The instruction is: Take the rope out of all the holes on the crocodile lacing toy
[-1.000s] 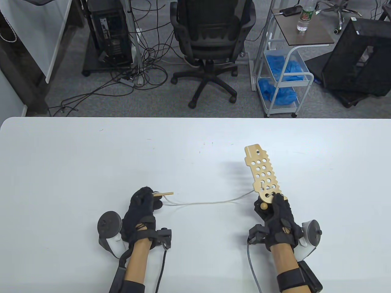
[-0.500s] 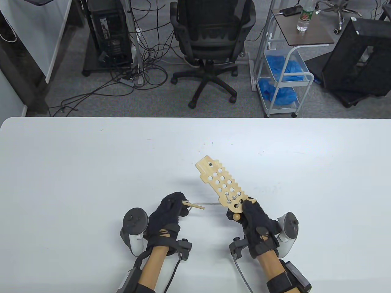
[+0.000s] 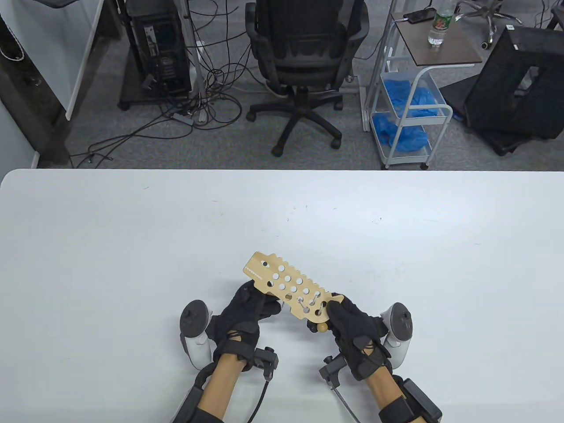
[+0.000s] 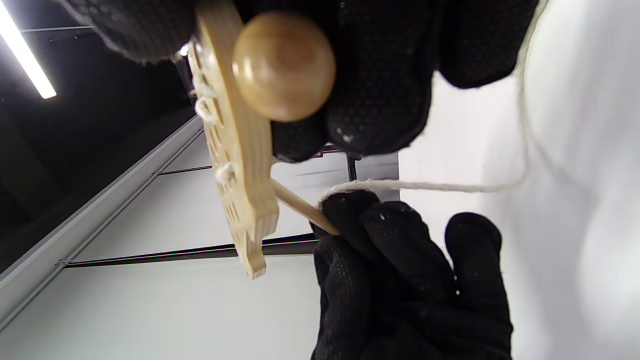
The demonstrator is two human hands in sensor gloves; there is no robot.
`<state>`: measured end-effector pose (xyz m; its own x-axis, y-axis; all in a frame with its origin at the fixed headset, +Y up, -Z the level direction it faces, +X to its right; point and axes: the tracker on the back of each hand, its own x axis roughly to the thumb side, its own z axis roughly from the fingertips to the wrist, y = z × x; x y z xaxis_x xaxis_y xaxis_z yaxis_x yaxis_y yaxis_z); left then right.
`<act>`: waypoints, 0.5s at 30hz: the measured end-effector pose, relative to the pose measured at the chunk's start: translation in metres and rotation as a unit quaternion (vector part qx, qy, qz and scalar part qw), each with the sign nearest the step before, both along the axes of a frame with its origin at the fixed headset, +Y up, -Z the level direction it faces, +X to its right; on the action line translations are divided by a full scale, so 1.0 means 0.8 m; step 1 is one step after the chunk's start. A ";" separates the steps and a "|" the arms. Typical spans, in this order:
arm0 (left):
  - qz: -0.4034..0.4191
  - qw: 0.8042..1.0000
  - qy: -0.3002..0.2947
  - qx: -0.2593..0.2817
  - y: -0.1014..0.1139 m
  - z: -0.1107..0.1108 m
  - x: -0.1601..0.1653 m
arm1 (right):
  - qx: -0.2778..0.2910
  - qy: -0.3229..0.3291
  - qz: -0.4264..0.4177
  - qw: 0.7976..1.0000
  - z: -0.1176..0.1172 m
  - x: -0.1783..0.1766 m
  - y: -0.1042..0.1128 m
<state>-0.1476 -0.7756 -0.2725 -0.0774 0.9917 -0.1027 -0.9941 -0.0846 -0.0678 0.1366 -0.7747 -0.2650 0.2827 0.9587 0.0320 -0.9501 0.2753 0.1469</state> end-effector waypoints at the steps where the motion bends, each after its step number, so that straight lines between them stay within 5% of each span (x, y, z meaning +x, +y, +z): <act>1: 0.004 1.000 -0.004 -0.001 0.000 0.000 0.001 | 0.001 0.001 -0.001 1.000 0.000 0.000 0.000; 15: -0.015 0.996 -0.088 -0.013 -0.003 -0.004 0.017 | 0.014 0.023 -0.016 1.000 0.002 -0.006 0.006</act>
<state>-0.1343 -0.7778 -0.2758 -0.0271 0.9901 -0.1377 -0.9693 -0.0596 -0.2385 0.1316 -0.7698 -0.2637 0.3149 0.9481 0.0449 -0.9328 0.3004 0.1988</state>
